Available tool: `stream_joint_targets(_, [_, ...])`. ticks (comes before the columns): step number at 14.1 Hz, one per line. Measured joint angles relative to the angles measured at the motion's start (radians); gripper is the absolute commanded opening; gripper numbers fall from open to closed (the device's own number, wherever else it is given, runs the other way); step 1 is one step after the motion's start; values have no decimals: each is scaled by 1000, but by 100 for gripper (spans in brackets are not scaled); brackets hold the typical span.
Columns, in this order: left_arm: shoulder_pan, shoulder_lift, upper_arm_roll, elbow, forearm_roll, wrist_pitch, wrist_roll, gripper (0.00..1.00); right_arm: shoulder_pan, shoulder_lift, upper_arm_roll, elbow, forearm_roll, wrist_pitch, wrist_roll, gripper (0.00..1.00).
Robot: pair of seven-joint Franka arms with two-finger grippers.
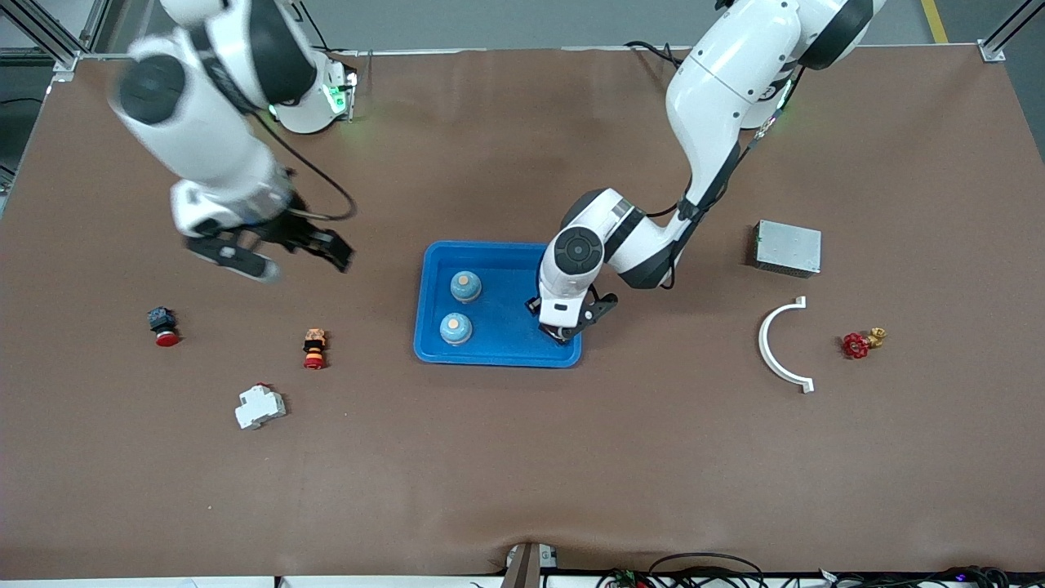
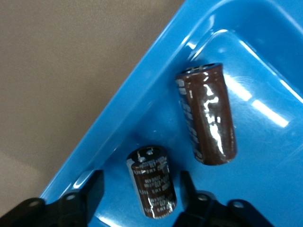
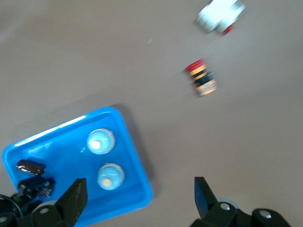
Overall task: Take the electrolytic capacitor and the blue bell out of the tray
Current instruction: 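Grasp a capacitor with the left gripper while the right gripper grasps a bell, then set the capacitor beside the white arc while the right gripper carries the bell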
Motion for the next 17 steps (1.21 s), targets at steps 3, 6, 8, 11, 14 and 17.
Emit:
stream_joint_targets(3, [2, -1, 3, 12, 2, 4, 0, 0, 103, 177, -1, 21, -2, 135, 143, 100])
stream_joint_targets(6, [5, -19, 7, 24, 5, -29, 0, 0, 143, 343, -2, 107, -2, 153, 186, 100])
stream_joint_targets(8, [9, -58, 8, 36, 7, -88, 0, 0, 155, 423, -4, 147, -2, 196, 191, 100])
stream_joint_targets(11, [47, -153, 12, 41, 11, -188, 18, 0, 162, 510, -6, 159, -2, 335, 213, 100])
stream_joint_targets(14, [138, -240, 14, 38, 12, -257, 69, 0, 163, 568, -7, 163, -3, 404, 220, 100])
stream_joint_targets(17, [239, -286, 15, 32, 14, -265, 160, 0, 164, 590, -8, 170, -5, 417, 222, 100])
